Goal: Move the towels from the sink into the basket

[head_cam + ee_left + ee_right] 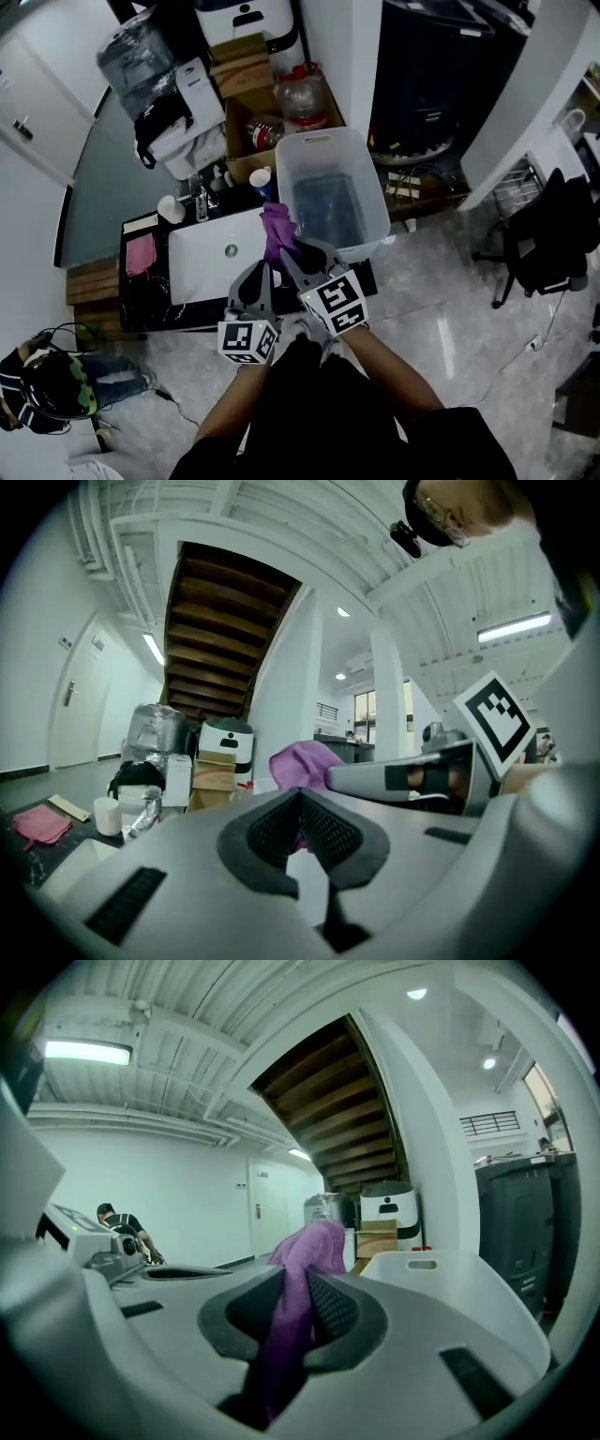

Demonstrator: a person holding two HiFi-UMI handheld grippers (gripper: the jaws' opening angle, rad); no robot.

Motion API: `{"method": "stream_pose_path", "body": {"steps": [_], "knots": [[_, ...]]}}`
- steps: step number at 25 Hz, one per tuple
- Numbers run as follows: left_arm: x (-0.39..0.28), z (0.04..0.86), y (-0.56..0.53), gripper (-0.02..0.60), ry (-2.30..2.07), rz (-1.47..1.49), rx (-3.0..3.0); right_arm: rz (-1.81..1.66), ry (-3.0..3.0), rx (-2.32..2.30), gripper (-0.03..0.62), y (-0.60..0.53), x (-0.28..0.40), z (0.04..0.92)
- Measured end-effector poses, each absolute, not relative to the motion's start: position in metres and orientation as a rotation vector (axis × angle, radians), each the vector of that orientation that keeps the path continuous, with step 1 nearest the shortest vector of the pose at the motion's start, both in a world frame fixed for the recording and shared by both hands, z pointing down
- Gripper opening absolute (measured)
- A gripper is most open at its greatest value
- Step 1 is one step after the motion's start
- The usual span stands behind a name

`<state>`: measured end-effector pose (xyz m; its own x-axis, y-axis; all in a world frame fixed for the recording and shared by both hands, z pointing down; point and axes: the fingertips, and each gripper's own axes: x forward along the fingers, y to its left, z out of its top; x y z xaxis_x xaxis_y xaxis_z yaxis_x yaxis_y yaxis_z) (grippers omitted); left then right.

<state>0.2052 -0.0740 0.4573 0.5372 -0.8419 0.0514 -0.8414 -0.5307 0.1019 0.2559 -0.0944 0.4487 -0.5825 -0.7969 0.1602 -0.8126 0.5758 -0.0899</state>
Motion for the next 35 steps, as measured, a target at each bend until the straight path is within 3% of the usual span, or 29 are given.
{"method": "stream_pose_path", "body": {"steps": [21,35], "knots": [[0.252,0.459,-0.184,0.012,-1.257,-0.041,2.727,0.326,-2.497,1.597,0.08,-0.187,0.306,0.466],[0.263,0.463,-0.244,0.012,-1.328,-0.018,2.671,0.378,-2.423,1.418,0.08,-0.268,0.336,0.506]]}}
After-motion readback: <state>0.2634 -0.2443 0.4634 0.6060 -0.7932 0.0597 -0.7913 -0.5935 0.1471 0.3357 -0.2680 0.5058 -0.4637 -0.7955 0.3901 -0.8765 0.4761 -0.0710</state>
